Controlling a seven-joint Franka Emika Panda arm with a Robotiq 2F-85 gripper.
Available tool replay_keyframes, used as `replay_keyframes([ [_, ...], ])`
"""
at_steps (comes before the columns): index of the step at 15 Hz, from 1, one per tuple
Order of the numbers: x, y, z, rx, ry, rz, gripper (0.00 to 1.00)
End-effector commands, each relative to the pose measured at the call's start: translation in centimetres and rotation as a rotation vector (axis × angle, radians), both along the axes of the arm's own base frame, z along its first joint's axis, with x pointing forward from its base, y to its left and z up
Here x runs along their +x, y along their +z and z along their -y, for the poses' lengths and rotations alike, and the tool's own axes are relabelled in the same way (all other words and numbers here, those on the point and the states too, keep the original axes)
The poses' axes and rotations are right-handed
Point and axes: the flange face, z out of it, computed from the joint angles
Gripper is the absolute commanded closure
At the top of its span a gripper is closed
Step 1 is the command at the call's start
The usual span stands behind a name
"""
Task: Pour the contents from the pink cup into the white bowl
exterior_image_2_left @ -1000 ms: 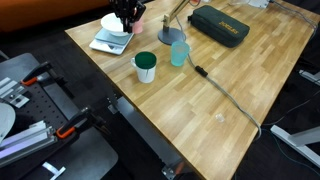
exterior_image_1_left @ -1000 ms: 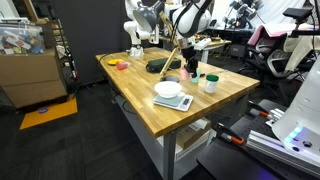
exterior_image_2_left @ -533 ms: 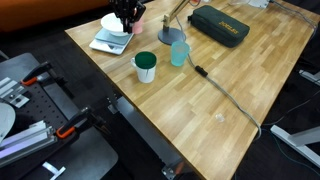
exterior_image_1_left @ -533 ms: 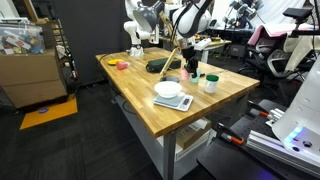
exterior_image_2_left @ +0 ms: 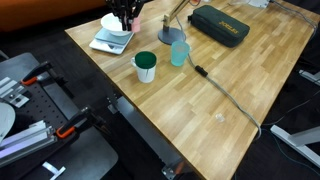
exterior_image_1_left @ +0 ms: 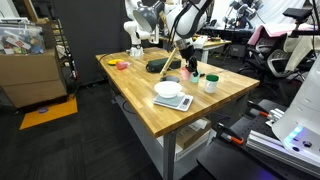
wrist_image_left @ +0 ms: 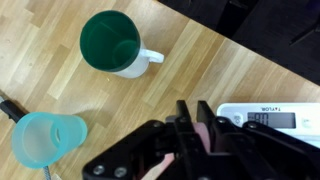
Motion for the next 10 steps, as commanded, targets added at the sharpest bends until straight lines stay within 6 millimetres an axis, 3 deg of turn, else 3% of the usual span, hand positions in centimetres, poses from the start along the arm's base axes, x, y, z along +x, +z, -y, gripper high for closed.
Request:
replay_keyframes([
  [1,0.3,1.1,-2.9,-0.047,0.169,-0.086,0.96],
  [5,0.5,2.2,-6.8,-0.124,0.351,-0.167,0.96],
  [6,-0.1,2.1,-6.7,-0.082,0.289,-0.115,0.85],
  [10,0.2,2.0,-7.0,-0.108,0.330,-0.146,0.85],
])
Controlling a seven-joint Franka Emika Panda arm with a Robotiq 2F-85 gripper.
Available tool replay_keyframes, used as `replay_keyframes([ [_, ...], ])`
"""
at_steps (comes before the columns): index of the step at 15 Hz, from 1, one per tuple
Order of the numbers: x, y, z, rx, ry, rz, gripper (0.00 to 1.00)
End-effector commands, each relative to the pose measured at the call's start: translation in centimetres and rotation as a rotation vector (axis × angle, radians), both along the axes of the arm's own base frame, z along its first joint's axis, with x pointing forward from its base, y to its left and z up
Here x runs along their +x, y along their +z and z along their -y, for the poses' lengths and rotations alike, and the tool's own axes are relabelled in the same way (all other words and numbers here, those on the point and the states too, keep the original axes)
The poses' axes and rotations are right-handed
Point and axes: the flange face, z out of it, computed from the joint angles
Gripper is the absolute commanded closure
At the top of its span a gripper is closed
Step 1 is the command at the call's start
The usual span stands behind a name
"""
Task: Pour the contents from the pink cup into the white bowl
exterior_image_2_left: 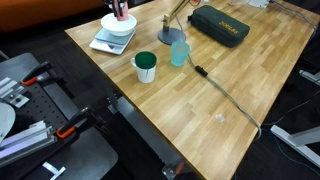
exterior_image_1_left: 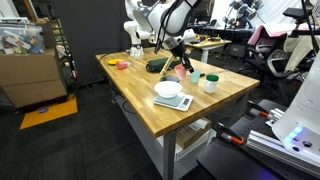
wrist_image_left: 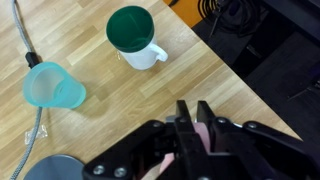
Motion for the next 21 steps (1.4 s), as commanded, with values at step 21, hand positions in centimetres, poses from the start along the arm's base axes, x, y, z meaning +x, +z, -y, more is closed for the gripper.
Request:
replay_keyframes([
  [21,2.5,-2.6,-5.7,-0.429,0.395,-0.284,0.96],
])
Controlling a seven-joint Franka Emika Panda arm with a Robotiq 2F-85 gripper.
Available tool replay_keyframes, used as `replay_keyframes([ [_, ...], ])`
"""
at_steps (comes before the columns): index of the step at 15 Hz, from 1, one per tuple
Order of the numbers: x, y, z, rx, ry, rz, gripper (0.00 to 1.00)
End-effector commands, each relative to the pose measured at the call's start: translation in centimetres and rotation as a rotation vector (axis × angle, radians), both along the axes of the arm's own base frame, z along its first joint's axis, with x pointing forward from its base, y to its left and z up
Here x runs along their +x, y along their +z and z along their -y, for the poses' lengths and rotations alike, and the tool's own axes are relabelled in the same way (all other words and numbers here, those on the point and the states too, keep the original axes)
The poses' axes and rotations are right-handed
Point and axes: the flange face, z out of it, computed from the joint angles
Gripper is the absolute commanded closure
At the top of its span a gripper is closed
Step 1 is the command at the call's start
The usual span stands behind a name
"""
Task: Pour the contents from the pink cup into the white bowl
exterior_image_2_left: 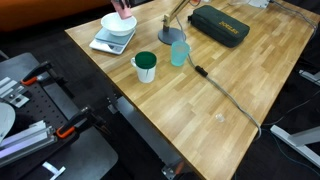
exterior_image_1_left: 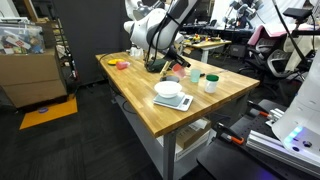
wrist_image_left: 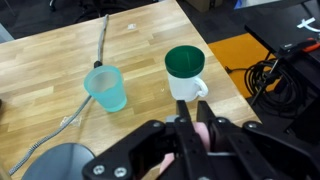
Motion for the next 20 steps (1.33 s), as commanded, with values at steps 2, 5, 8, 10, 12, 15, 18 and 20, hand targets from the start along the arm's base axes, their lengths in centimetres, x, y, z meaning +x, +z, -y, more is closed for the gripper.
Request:
replay_keyframes([
  [2,1.0,-0.9,-0.7,-0.166,0.081,-0.124,0.96],
  [5,1.1,-2.0,-1.6,-0.286,0.119,-0.178,0.96],
  [8,1.1,-3.1,-3.1,-0.369,0.162,-0.203,0.96],
  [10,1.2,-3.5,-4.0,-0.425,0.192,-0.217,0.96],
  [12,1.3,-4.0,-4.5,-0.477,0.217,-0.233,0.96],
  [15,1.5,-4.4,-4.5,-0.544,0.243,-0.253,0.96],
  [18,1.9,-4.6,-4.4,-0.585,0.259,-0.263,0.96],
  [20,2.1,-4.7,-4.3,-0.599,0.263,-0.266,0.96],
])
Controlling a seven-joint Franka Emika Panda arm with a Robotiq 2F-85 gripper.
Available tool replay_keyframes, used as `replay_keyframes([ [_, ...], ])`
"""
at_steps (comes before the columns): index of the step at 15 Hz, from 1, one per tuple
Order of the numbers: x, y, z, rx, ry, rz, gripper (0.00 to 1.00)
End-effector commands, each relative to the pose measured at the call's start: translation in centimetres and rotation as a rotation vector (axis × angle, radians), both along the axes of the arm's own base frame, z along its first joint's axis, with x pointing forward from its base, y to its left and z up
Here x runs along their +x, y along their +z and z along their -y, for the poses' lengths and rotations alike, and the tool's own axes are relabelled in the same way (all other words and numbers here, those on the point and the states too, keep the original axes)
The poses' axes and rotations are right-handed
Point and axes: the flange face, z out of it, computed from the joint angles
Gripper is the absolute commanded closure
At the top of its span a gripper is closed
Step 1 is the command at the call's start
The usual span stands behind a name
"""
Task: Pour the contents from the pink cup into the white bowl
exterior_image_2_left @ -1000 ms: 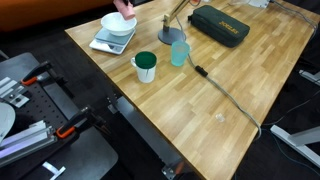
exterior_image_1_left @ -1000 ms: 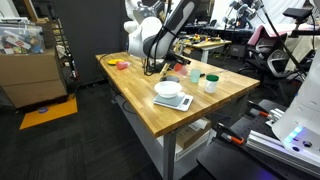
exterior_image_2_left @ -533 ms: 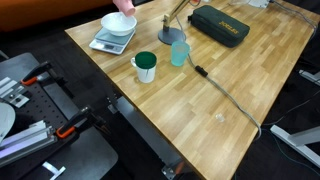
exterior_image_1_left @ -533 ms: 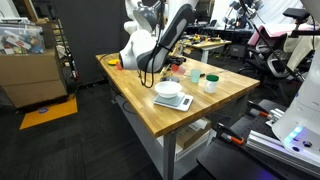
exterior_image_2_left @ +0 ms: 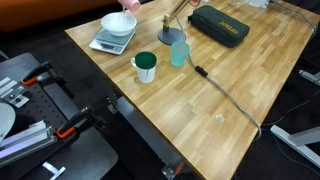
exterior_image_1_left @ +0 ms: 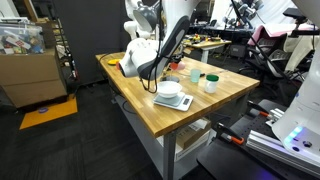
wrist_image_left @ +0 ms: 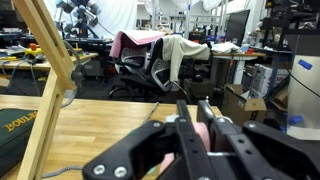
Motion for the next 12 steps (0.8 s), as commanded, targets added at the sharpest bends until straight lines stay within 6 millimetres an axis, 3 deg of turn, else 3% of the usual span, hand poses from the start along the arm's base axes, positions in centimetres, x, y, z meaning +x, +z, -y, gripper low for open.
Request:
replay_keyframes([
  [1,0.51,0.29,-0.18,-0.046,0.001,-0.016,0.96],
  [6,0.63,0.46,-0.10,-0.039,-0.004,-0.014,0.96],
  [12,0.89,0.79,-0.59,0.084,-0.046,-0.001,0.96],
])
